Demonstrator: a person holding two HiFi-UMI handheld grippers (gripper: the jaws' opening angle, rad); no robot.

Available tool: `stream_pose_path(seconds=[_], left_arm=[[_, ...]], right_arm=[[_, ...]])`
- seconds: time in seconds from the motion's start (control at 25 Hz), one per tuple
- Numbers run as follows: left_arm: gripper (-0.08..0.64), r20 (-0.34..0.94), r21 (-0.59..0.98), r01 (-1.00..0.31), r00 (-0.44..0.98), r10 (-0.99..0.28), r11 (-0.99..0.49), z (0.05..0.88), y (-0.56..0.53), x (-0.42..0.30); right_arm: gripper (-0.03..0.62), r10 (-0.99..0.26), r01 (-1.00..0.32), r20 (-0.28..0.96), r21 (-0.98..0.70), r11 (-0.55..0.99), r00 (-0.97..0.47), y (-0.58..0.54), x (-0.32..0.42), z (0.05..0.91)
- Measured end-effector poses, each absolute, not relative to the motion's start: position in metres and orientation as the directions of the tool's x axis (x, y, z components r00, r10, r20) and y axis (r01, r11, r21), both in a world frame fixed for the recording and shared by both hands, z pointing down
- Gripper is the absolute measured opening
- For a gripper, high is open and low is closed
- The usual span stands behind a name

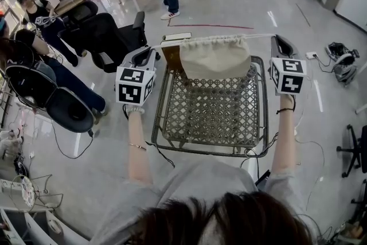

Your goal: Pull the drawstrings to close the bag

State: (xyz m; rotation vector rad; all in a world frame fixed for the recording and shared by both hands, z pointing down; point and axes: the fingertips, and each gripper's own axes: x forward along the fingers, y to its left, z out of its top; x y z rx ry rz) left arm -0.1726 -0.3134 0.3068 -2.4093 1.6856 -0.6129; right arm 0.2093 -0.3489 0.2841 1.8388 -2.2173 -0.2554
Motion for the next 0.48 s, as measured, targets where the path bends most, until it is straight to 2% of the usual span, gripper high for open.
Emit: stream_pose_path(seconds=[0.48], left_arm=[[0.032,0.226,-0.334,-0.880,0.274,-0.935,-0.339,0.303,-0.310,-0.179]], right_arm=[[0.026,-0.986,-0.957,0.079,0.241,0.163,-0.149,-0.347,0.223,0.290]])
